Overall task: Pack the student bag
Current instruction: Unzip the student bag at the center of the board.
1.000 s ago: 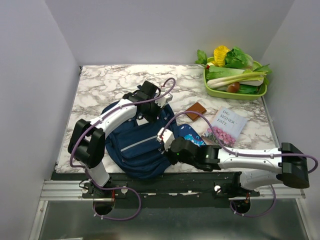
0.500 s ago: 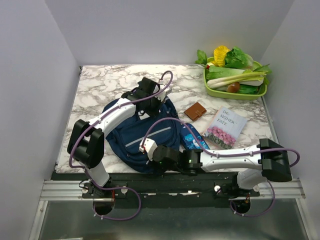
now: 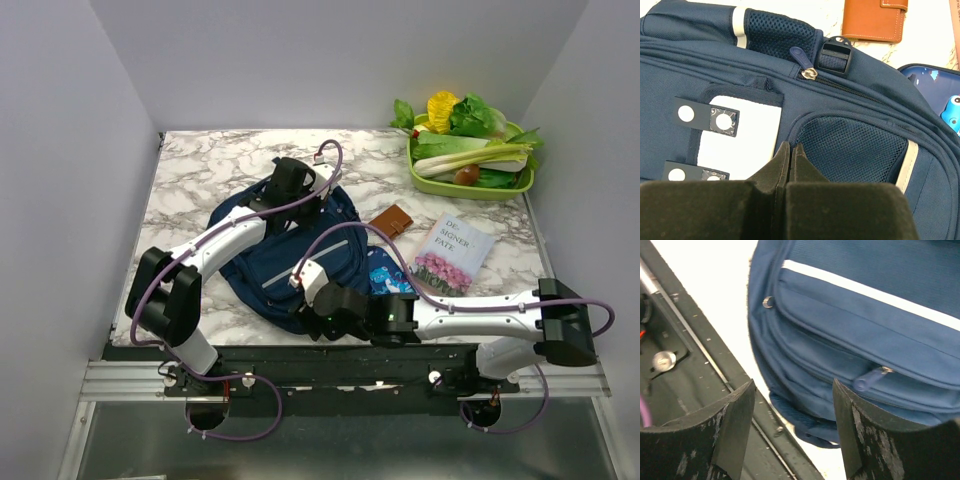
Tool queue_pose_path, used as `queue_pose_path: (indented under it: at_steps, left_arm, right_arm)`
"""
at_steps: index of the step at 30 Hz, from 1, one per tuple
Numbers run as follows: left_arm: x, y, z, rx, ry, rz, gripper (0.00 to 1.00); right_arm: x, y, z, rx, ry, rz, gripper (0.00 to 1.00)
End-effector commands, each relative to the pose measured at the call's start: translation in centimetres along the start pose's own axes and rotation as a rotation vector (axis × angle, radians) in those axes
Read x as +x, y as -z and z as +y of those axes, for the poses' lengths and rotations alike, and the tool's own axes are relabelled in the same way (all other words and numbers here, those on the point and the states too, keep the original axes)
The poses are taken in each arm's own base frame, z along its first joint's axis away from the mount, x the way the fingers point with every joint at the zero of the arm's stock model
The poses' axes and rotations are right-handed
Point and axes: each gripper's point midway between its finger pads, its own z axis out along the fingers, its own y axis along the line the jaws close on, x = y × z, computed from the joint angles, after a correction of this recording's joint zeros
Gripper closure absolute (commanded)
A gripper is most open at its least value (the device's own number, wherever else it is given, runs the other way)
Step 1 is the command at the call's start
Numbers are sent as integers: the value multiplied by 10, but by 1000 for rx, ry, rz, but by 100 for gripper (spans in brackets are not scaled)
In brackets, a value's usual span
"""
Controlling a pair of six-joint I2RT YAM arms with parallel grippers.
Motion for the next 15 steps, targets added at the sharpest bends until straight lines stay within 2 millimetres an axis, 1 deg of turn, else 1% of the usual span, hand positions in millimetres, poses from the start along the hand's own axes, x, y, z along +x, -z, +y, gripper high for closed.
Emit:
queue_pose_path:
  at_steps: [1,4,6,7,9,10,12,15]
  left_arm:
    - [-26,6,9,-49,-13,-107,100]
    - [-31,3,10,-50,-6,-117,100]
    - [-35,2,11,-51,-6,-125,100]
    - [-36,1,11,-52,-4,-125,100]
    - [-37,1,13,-59,-5,-129,100]
    - [-38,1,13,-59,-8,-132,100]
    - [-37,0,13,-60,-8,-128,100]
    - [-38,-1,15,-72,-5,-135,100]
  right_arm:
    - [16,3,-53,220,-31,35,29]
    - [27,-2,-75,304,-77,75,29]
    - [25,-5,-83,345,-102,77,29]
    - [35,-10,-88,374,-99,116,30]
    - [31,-13,-94,425,-119,114,30]
    - [37,-16,-98,445,-115,134,32]
    - [35,-19,-101,470,-142,130,32]
    - [40,-26,-104,485,-170,145,34]
